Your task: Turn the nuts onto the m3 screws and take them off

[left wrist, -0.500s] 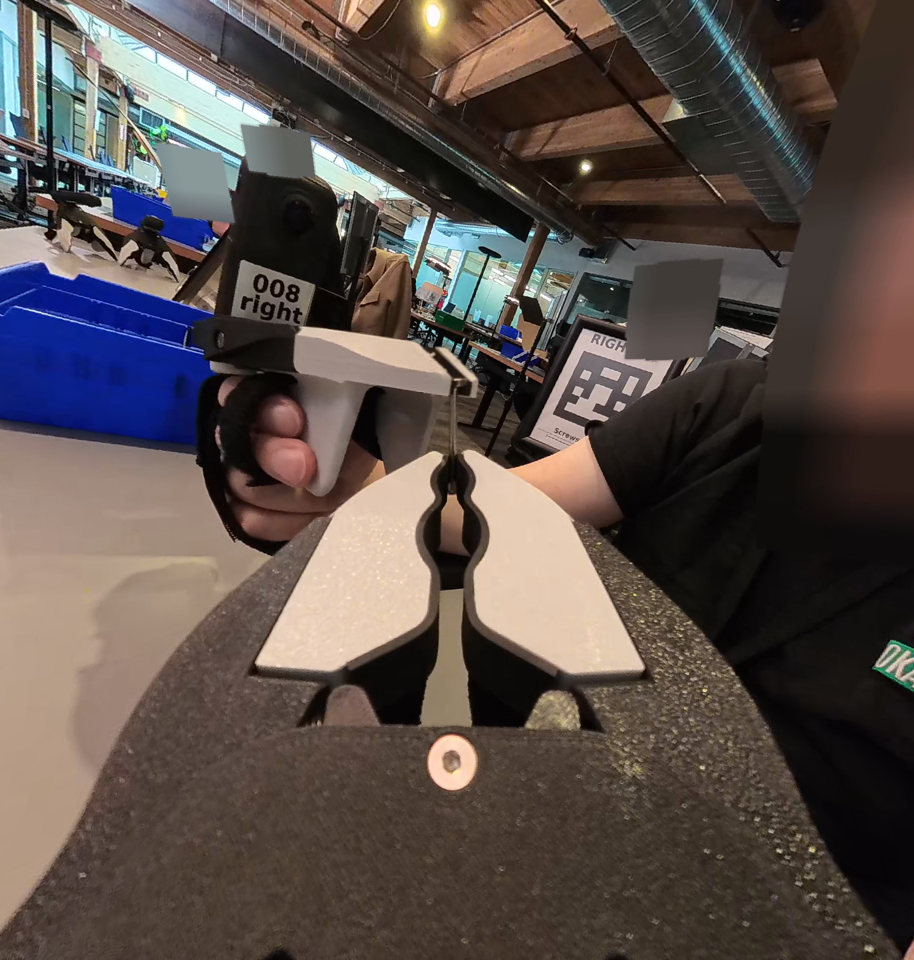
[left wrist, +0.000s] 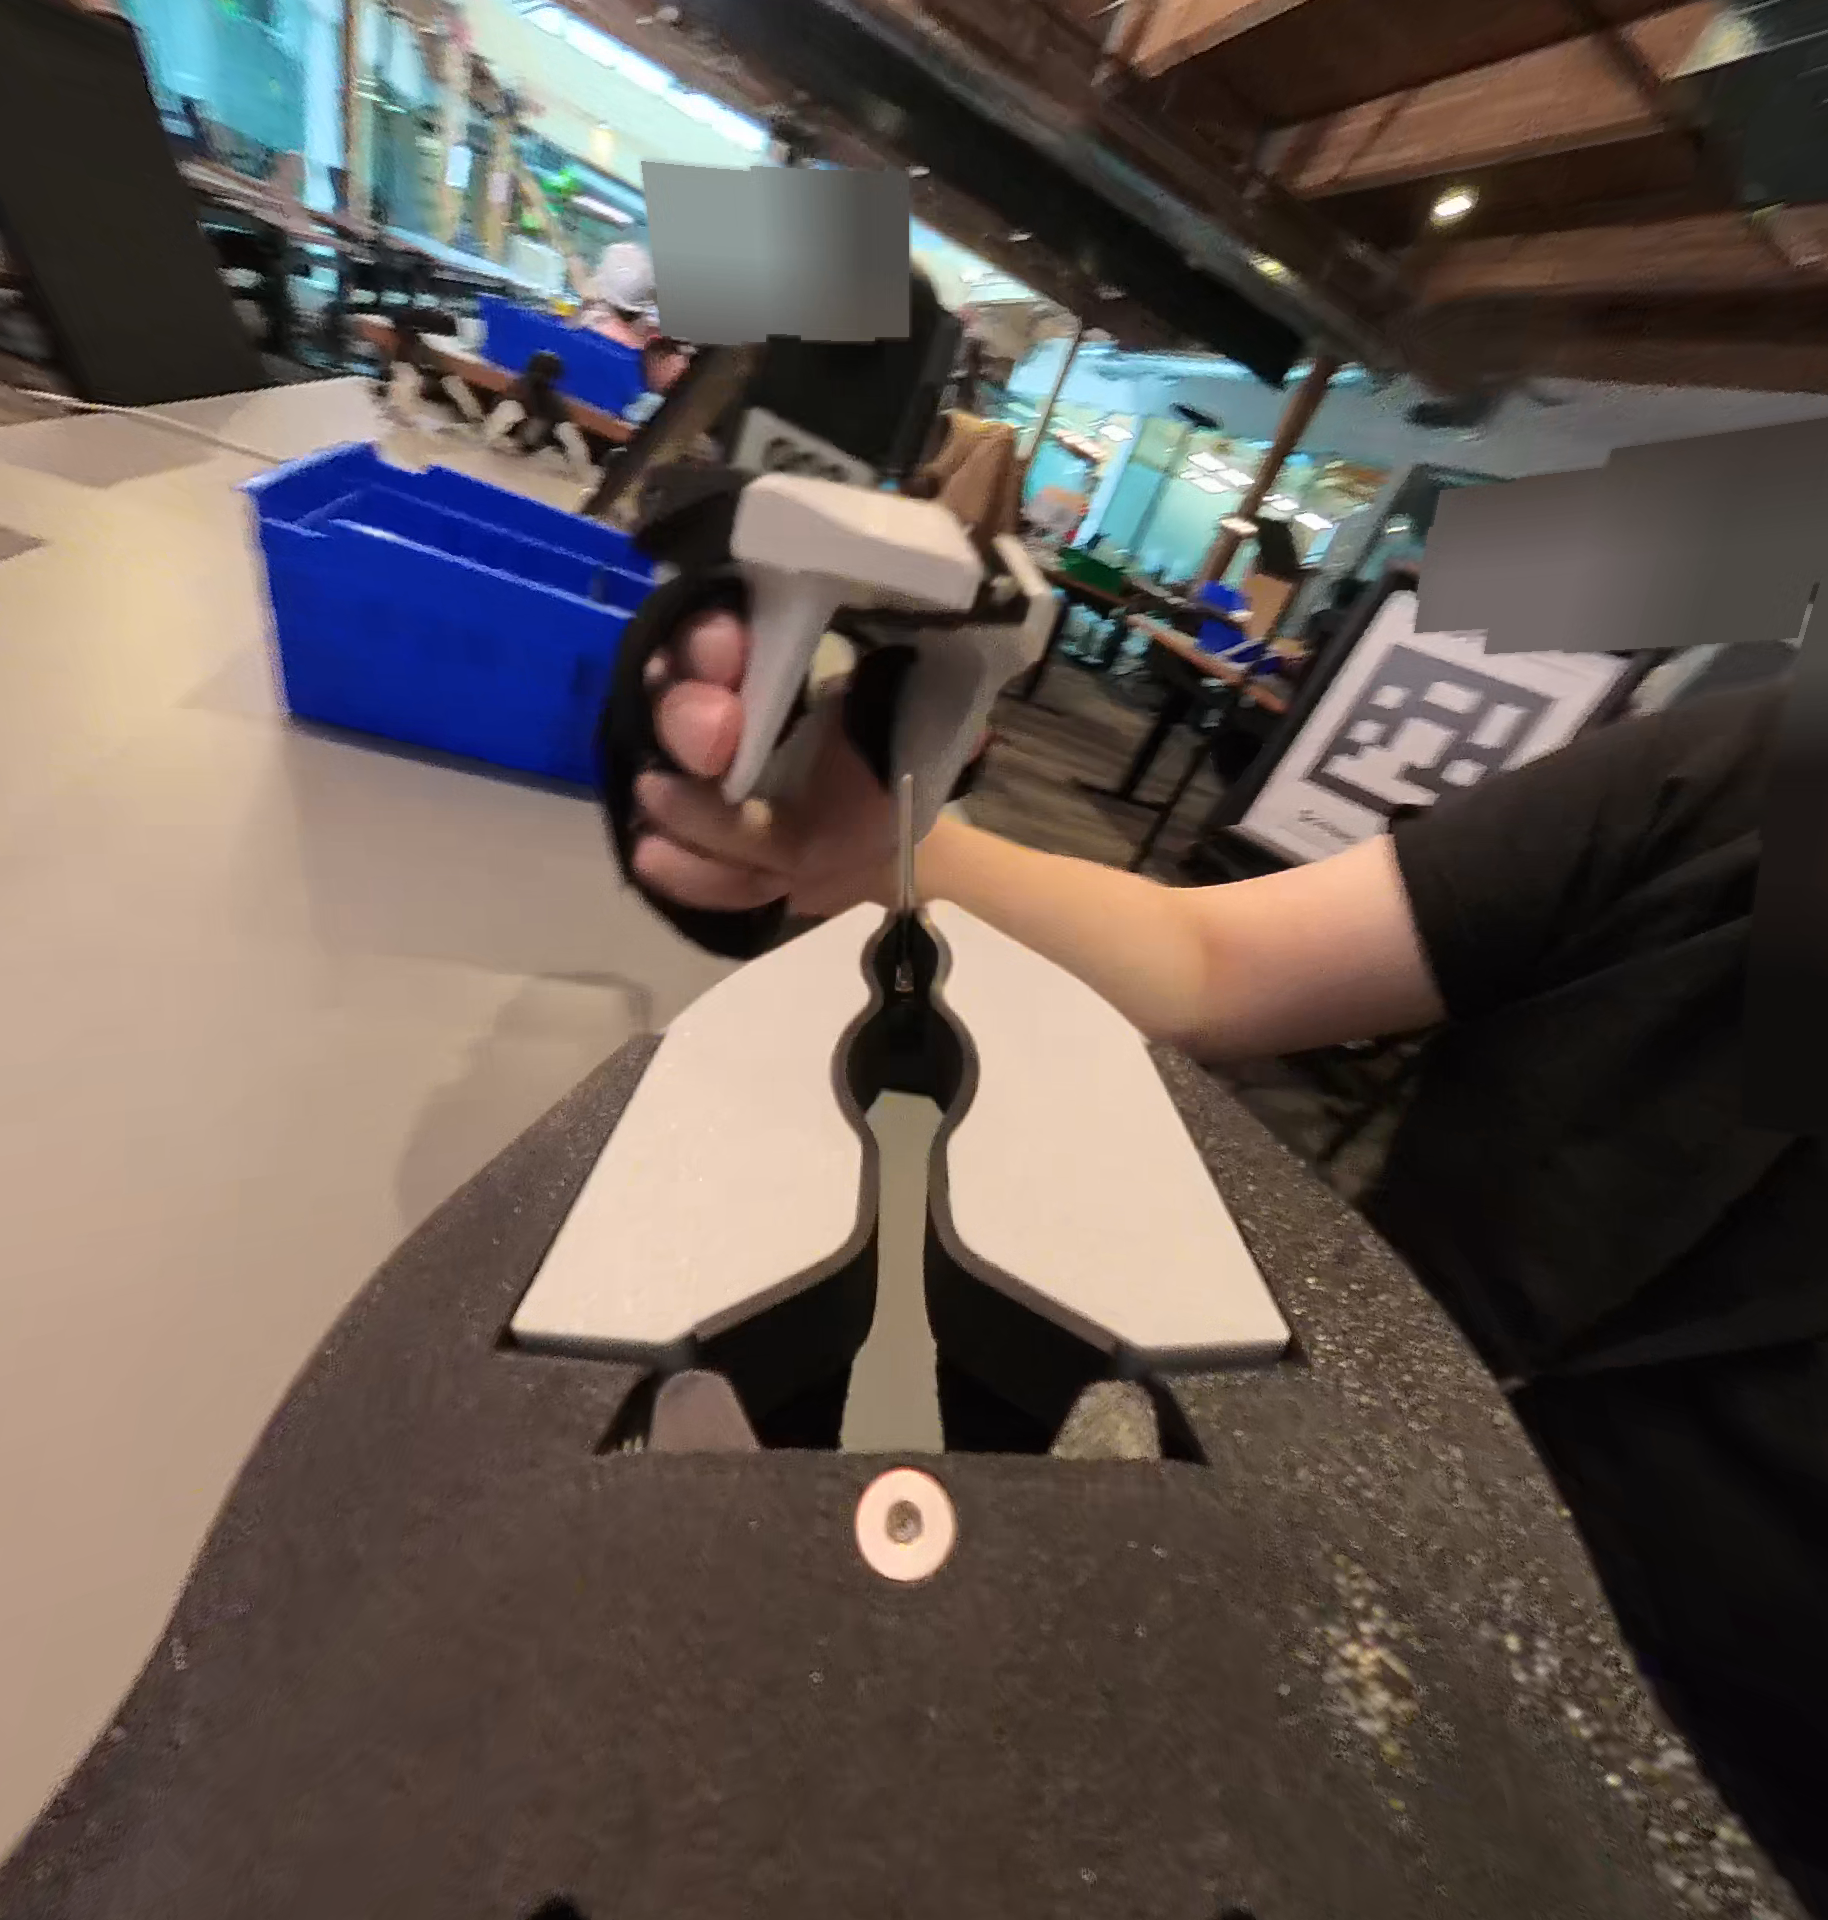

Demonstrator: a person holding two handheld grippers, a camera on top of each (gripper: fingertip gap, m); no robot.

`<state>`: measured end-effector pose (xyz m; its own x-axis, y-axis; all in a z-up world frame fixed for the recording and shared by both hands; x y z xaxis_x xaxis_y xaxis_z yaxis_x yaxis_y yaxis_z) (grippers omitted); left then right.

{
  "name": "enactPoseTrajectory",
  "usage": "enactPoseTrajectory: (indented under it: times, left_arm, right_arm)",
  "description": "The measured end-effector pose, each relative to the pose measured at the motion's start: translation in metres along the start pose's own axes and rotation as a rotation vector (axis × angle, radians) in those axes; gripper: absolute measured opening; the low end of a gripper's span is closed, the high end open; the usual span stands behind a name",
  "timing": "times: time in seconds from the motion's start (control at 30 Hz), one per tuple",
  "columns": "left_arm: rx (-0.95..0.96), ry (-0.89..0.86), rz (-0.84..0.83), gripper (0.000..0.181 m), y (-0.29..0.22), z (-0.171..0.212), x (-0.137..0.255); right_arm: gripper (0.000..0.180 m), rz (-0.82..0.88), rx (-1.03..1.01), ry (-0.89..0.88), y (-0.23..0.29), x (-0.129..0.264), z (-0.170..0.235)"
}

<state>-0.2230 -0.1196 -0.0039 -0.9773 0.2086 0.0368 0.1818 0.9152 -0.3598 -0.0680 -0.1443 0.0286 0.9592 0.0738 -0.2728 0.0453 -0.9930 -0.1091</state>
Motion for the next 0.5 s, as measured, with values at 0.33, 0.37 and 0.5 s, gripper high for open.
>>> enactPoseTrajectory:
  times: [0.33, 0.37, 0.5]
  left_arm:
    - [-0.026, -0.038, -0.243, 0.002, 0.020, -0.001, 0.010]
    - [-0.028, -0.030, -0.245, 0.002, 0.020, 0.000, 0.009]
    - [-0.032, -0.001, -0.243, 0.002, 0.020, 0.003, 0.003]
  right_arm:
    - [0.005, 0.510, 0.140, 0.257, 0.042, 0.071, -0.063]
    - [0.005, 0.591, 0.148, 0.309, 0.048, 0.089, -0.072]
    - [0.005, 0.940, 0.049, 0.640, 0.066, 0.198, -0.087]
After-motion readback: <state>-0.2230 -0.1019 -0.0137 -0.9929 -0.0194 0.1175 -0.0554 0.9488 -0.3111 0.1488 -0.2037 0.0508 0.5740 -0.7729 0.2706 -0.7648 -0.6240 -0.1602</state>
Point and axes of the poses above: each gripper's, where its closed fingertips meet, x back along the fingers, z out of its underside, y = z × x across the jaws, the point moved 8 cm from there along x, back along the fingers, and after that the axes turned 7 degrees about -z, right-handed, at the moved point
